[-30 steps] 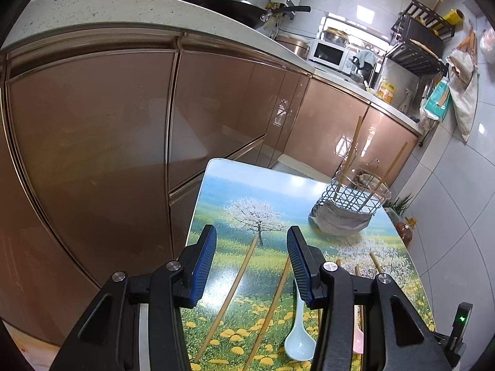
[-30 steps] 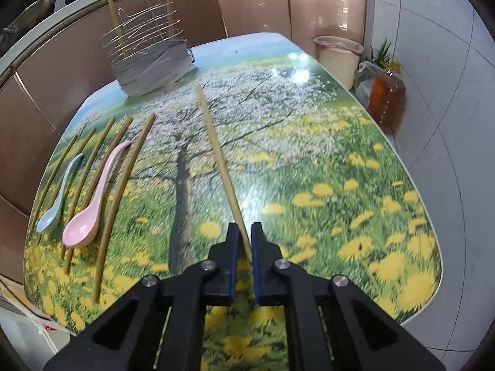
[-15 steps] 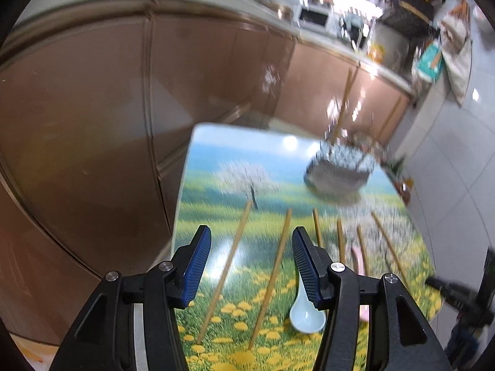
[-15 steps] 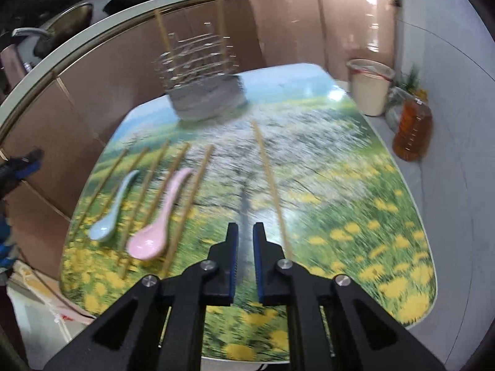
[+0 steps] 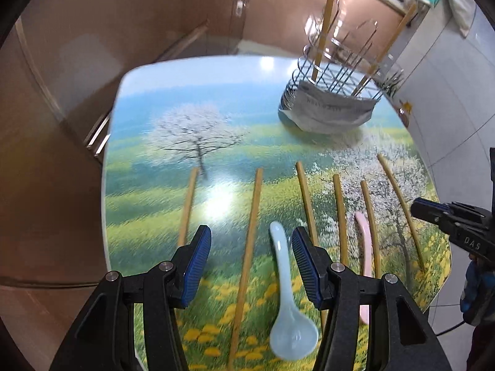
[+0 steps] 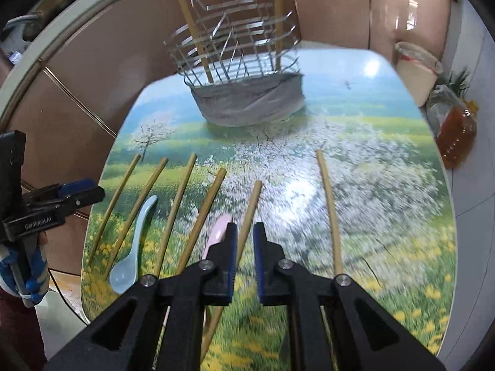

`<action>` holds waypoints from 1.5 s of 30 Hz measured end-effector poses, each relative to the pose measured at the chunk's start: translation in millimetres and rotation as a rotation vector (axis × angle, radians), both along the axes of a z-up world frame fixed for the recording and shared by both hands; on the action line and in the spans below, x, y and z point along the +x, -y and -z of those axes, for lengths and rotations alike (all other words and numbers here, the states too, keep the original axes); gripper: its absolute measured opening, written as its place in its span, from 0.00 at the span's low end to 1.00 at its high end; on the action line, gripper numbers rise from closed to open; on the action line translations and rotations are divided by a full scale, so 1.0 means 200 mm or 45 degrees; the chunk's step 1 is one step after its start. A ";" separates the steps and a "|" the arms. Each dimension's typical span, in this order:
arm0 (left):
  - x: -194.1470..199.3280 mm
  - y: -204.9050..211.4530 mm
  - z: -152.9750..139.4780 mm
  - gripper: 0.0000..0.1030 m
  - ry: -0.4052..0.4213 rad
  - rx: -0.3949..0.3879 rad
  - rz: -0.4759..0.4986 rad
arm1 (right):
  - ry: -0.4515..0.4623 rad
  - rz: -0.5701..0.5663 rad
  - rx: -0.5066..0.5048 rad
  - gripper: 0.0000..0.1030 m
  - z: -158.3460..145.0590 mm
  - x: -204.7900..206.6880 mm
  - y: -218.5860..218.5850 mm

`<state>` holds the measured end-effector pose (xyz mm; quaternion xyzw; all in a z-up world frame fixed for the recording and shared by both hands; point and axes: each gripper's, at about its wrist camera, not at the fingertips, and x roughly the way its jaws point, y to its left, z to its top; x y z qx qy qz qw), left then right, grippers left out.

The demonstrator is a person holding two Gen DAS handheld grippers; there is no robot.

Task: Organize utensils
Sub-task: 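Close the left tool on a chopstick while the right tool grasps another chopstick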

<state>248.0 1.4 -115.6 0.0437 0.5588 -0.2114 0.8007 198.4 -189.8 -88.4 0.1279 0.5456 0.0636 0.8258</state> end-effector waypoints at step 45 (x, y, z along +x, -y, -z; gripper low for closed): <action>0.30 0.30 0.33 0.25 -0.078 0.269 0.106 | -0.216 -0.085 -0.194 0.10 0.31 0.40 -0.22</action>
